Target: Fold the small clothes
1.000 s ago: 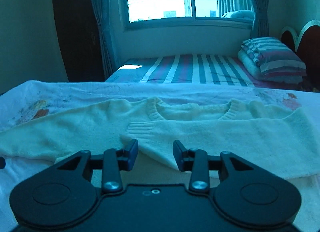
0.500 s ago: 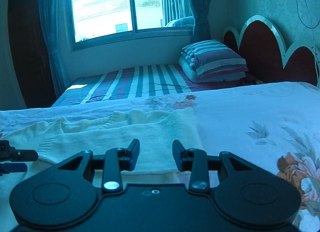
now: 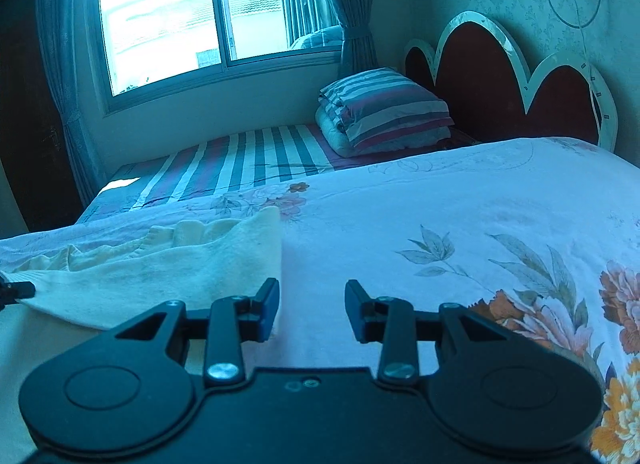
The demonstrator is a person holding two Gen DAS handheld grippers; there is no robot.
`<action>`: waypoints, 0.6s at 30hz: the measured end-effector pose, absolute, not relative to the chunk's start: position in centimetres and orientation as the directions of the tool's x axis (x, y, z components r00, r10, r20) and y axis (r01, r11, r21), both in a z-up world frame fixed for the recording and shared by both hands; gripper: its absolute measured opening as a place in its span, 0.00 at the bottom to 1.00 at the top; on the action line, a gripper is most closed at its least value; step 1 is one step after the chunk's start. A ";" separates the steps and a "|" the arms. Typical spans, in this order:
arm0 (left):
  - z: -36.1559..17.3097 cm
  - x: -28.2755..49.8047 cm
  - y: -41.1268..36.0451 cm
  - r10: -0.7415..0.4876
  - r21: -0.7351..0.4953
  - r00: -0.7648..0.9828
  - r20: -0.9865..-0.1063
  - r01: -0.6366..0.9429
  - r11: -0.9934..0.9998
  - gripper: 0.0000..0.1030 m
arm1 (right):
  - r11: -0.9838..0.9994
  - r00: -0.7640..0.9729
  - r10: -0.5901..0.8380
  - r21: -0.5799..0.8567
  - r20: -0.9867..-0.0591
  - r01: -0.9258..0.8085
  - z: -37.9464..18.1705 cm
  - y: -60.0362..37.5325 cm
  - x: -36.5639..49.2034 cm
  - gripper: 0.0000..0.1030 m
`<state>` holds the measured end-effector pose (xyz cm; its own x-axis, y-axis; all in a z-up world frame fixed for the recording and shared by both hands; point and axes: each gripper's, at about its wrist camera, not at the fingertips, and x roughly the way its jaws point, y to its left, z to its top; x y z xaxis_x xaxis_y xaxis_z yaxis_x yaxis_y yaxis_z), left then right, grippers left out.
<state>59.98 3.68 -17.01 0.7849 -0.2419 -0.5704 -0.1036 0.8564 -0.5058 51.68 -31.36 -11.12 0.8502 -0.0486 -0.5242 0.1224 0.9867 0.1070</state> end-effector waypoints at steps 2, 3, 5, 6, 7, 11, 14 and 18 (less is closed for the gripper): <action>-16.1 59.5 5.3 -0.225 -0.489 0.790 -0.570 -0.106 0.866 0.03 | 0.986 0.850 -0.049 0.113 -0.524 0.126 -11.2 -31.3 51.8 0.35; -16.0 59.4 5.8 -0.217 -0.483 0.792 -0.571 -0.111 0.869 0.03 | 0.986 0.851 -0.046 0.115 -0.524 0.124 -11.2 -31.1 51.8 0.35; -15.8 59.3 7.6 -0.197 -0.473 0.791 -0.580 -0.129 0.872 0.03 | 0.986 0.850 -0.036 0.120 -0.526 0.116 -11.3 -30.9 51.8 0.35; -15.8 59.3 8.1 -0.194 -0.472 0.789 -0.583 -0.135 0.871 0.03 | 0.986 0.849 -0.033 0.119 -0.527 0.112 -11.4 -30.7 51.7 0.35; -16.1 59.2 9.1 -0.191 -0.468 0.785 -0.590 -0.140 0.873 0.03 | 0.987 0.848 -0.030 0.119 -0.528 0.109 -11.5 -30.4 51.8 0.35; -17.1 59.5 10.3 -0.190 -0.452 0.767 -0.613 -0.142 0.881 0.03 | 0.989 0.842 -0.016 0.116 -0.540 0.093 -11.9 -29.5 52.3 0.35; -18.5 59.2 10.3 -0.181 -0.433 0.749 -0.637 -0.153 0.888 0.03 | 0.991 0.839 -0.001 0.112 -0.545 0.074 -12.3 -28.8 53.1 0.35; -19.3 57.9 10.2 -0.168 -0.428 0.764 -0.623 -0.154 0.890 0.03 | 0.994 0.830 0.019 0.103 -0.557 0.047 -13.1 -28.0 54.6 0.35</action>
<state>57.88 10.17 -19.33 0.7637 -0.1679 -0.6234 -0.1538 0.8905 -0.4282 54.61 -28.02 -13.09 0.8303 0.0190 -0.5570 0.0466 0.9935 0.1034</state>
